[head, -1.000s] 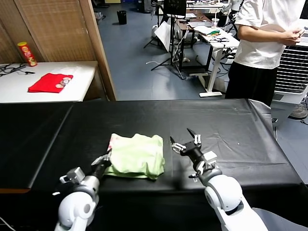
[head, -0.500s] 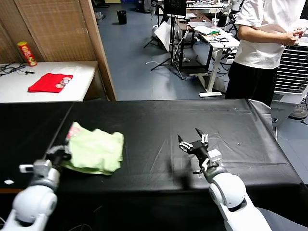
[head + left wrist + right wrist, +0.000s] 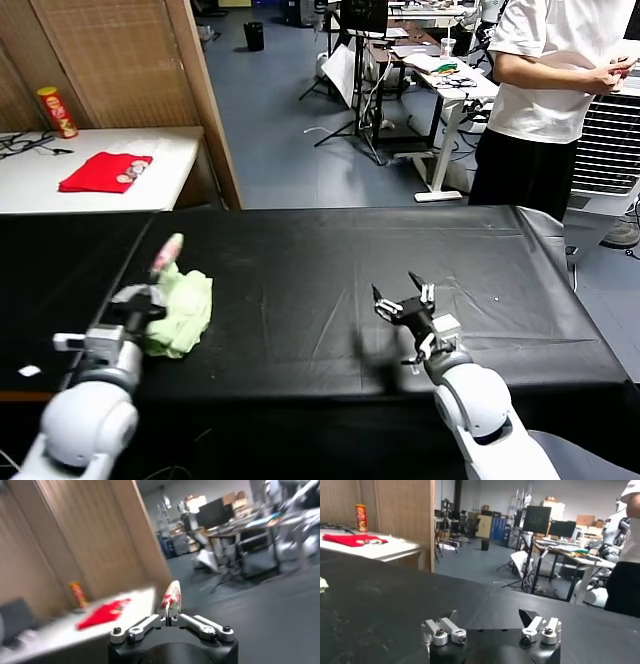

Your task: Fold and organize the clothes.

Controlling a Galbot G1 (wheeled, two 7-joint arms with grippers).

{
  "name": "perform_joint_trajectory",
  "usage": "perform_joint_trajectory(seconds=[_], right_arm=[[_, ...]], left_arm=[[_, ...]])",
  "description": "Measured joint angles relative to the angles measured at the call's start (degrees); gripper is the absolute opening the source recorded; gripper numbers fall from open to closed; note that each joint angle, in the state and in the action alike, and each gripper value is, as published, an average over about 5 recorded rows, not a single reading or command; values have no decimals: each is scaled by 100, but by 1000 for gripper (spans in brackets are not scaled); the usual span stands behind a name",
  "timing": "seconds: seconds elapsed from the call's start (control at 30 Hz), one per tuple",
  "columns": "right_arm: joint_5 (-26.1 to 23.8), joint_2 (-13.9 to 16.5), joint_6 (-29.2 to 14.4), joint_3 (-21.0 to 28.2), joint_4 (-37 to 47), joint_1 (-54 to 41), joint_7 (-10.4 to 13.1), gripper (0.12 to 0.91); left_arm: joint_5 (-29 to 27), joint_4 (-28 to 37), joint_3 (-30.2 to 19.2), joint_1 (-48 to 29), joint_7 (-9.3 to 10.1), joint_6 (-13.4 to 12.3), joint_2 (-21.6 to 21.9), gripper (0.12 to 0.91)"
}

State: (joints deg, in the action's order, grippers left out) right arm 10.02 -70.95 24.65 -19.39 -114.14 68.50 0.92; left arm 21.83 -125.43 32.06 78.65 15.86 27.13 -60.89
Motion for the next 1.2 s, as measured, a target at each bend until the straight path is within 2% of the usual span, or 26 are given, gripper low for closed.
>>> perform_joint_trajectory(seconds=[0.17,0.37,0.47,0.53,0.63,0.83,0.9,0.97,1.07,1.2], right_arm=[[67,25,1,-166,-58,149,-49,798],[385,127,104,-251,-59,208,-82,798],[569,177,185,-199,-65,180,-108,798],[730,206,256,-146,-73,148,-134,798],[1018,242,412,-60,-62,87,-185,798],[1984,217,831,204,113,-151,-201,798],[2317,153,915,317,228,-267,-174,798],[2587,61,954,431,384,-403,-125,798],[2849,-128,958,582,706,-629,-8,798],[3057,-416,934,738,1194,-921,164,798]], left_arm=[[130,160,-877,-401,70,76,-656,134],[-153,488,-1690,-636,48,10,-1539,134],[-375,690,-1957,-620,-28,-106,-1893,134],[-543,824,-2100,-584,-157,-177,-2076,142],[-836,984,-2268,-519,-374,-246,-2262,233],[-1130,999,-2422,-367,-776,-522,-2342,559],[-1105,924,-2389,-311,-835,-591,-2293,673],[-1081,840,-2322,-252,-847,-640,-2222,750],[-1041,731,-2169,-164,-827,-689,-2082,792],[-1045,580,-1929,-19,-801,-771,-1868,798]])
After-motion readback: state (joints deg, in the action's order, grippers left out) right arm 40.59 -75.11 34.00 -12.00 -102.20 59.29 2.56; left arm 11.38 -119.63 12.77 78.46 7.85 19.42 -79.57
